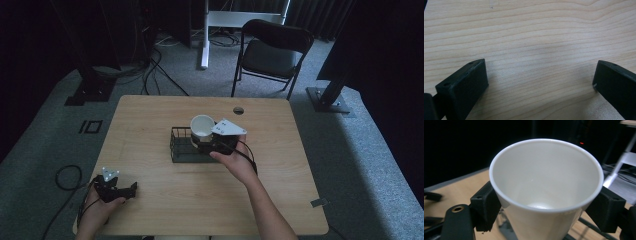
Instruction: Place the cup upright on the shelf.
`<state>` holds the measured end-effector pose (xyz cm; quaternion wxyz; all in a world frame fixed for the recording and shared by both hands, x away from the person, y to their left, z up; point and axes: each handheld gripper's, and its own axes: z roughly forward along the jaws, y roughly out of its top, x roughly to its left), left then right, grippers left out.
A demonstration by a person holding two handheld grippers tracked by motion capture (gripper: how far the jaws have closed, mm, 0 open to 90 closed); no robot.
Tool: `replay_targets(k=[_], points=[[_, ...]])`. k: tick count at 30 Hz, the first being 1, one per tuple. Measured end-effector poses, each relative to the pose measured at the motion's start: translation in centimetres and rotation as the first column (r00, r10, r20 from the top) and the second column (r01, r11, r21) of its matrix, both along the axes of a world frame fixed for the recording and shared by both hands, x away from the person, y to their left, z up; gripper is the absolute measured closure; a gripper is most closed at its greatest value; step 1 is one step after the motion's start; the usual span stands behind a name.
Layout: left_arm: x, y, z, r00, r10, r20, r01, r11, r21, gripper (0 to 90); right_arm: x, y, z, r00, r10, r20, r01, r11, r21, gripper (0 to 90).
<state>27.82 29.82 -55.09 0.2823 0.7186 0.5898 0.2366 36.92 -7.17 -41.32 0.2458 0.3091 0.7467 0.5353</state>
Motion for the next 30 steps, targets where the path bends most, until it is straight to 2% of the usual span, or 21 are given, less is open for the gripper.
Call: replay_targets(k=[5,10,21,23,30], points=[[0.0,0.0,0.0,1.0000,0.000,0.000,0.000,1.0000,-0.001,0.0,1.2,-0.2,-0.8,0.9967,-0.078,-0.025,0.078,0.997,-0.006,20.4],[0.0,0.0,0.0,1.0000,-0.001,-0.001,0.001,1.0000,0.000,0.0,2.3,-0.4,-2.1,0.9885,-0.136,-0.066,0.135,0.990,-0.028,20.5],[0.0,0.0,0.0,1.0000,0.000,-0.001,0.000,1.0000,0.000,0.0,3.2,-0.2,-4.2,0.9759,-0.183,-0.119,0.176,0.982,-0.063,20.5],[0.0,0.0,0.0,1.0000,0.000,-0.001,0.000,1.0000,-0.001,0.0,3.3,-0.2,-4.6,0.9757,-0.184,-0.120,0.175,0.981,-0.081,20.4],[0.0,0.0,0.0,1.0000,0.000,-0.001,0.000,1.0000,-0.001,0.0,3.5,-0.2,-5.5,0.9722,-0.189,-0.138,0.178,0.980,-0.084,20.4]])
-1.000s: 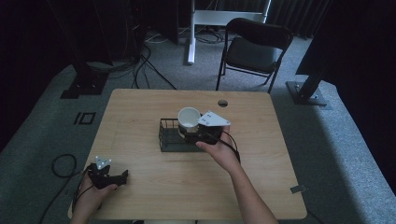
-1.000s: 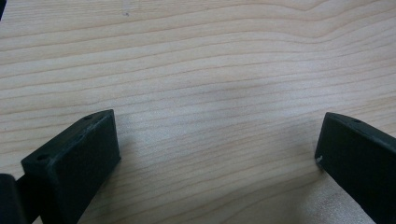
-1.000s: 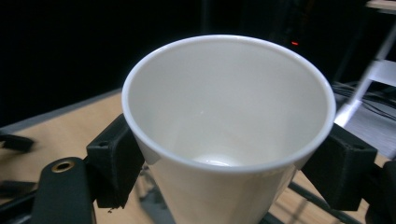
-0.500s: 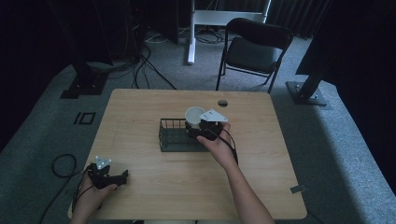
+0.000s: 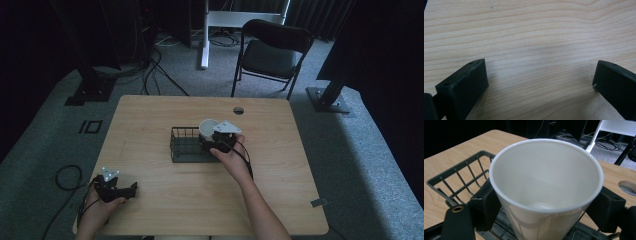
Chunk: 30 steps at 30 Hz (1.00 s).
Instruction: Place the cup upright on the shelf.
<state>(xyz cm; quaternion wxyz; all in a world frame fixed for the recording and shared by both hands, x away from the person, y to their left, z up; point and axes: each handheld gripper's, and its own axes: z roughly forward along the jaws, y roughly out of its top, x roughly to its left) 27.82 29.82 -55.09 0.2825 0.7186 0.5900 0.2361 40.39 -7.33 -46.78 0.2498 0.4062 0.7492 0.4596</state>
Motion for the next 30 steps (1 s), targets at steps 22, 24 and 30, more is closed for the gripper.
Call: replay_targets(k=[22,24,30], points=[[0.00,0.00,0.00,1.0000,0.000,0.000,0.000,1.0000,0.000,0.0,-0.17,-0.08,0.08,0.9989,0.047,-0.005,-0.047,0.999,0.016,12.7],[0.00,0.00,0.00,1.0000,0.000,0.000,0.000,1.0000,0.000,0.0,-0.24,-0.22,0.22,0.9985,0.054,-0.005,-0.054,0.998,0.011,12.4],[0.00,0.00,0.00,1.0000,0.000,0.000,0.000,1.0000,0.000,0.0,-0.69,-0.79,0.40,0.9974,0.072,-0.009,-0.071,0.997,0.016,11.8]])
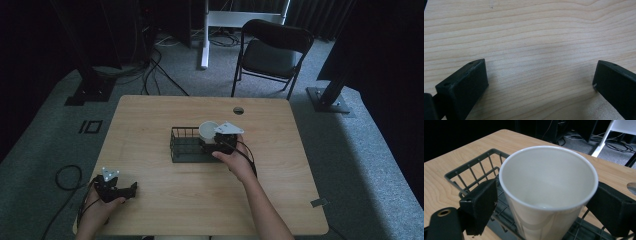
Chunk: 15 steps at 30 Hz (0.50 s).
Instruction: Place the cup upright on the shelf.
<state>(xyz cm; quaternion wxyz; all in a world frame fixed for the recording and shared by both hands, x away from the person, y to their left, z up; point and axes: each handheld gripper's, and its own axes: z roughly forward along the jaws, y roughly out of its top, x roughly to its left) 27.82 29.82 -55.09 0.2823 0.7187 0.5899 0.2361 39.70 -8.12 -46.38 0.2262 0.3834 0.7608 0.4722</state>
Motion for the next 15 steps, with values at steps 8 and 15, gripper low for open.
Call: replay_targets(k=[8,15], points=[[0.0,0.0,0.0,1.0000,0.000,0.000,0.000,1.0000,0.000,0.0,-0.7,-0.8,0.2,1.0000,0.006,0.003,-0.006,1.000,0.006,11.6],[0.0,0.0,0.0,1.0000,0.000,0.000,0.000,1.0000,0.000,0.0,-1.3,-1.7,0.0,1.0000,0.007,0.006,-0.007,1.000,0.004,11.6]])
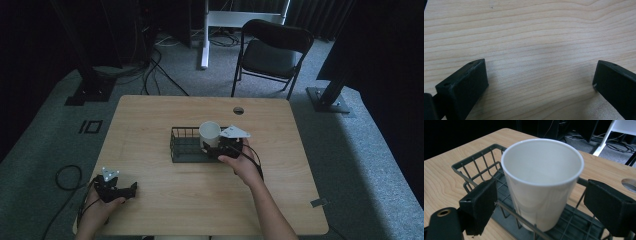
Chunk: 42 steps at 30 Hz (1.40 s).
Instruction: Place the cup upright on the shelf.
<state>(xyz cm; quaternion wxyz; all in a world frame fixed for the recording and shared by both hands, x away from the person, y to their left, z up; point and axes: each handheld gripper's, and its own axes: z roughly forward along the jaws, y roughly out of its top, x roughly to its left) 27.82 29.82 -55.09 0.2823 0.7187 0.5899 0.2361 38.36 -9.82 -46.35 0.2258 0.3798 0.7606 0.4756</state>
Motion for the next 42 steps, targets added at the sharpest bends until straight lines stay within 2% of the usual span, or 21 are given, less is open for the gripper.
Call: replay_targets(k=[18,36,42], points=[[0.0,0.0,0.0,1.0000,0.000,0.000,0.000,1.0000,0.000,0.0,-2.3,-3.0,0.0,0.9992,-0.009,0.038,0.009,1.000,0.003,11.7],[0.0,0.0,0.0,1.0000,0.000,0.000,0.000,1.0000,0.000,0.0,-3.8,-6.7,-2.3,0.9986,-0.041,0.034,0.041,0.999,-0.005,11.7],[0.0,0.0,0.0,1.0000,0.000,0.000,0.000,1.0000,0.000,0.0,-4.1,-7.7,-3.1,0.9986,-0.048,0.021,0.048,0.999,0.001,11.7]])
